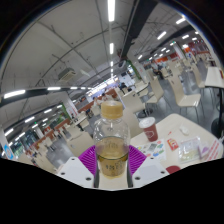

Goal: Pour water

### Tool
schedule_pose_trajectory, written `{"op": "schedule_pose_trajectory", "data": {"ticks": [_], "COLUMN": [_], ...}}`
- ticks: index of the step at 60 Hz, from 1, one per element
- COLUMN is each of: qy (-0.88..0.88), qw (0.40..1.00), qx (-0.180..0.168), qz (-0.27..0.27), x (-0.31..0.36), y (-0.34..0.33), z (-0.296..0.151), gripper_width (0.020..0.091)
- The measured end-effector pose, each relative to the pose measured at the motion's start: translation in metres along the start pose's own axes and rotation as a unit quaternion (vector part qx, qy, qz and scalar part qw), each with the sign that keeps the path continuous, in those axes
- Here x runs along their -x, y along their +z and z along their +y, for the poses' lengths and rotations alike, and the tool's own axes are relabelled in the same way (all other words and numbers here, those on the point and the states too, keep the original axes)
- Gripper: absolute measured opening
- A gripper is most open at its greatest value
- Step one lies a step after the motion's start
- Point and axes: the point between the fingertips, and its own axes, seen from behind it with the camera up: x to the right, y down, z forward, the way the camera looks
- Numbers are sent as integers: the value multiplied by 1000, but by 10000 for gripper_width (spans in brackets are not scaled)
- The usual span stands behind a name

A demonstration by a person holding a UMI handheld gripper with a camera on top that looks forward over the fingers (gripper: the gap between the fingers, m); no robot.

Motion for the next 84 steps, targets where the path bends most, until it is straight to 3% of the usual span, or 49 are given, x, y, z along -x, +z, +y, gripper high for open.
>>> {"op": "schedule_pose_trajectory", "data": {"ticks": [7,16,35,37,41,49,53,58,61,65,84], "qy": [-142,-232,-230,-231,-245,-236,-221,-201,-193,-187,-196], "qw": [988,967,962,964,960,962,963,963,963,962,941], "qx": [-12,22,85,69,67,64,85,108,111,119,187], "qz": [55,101,118,112,115,123,131,144,154,160,205], "x": [-61,-129,-199,-198,-198,-197,-203,-203,-204,-196,-125], "y": [-1,9,14,10,15,14,13,2,-3,-21,-138], "z": [-20,9,94,90,96,96,99,99,97,91,88], "gripper_width": [371,368,373,378,387,476,554,873,821,853,851]}}
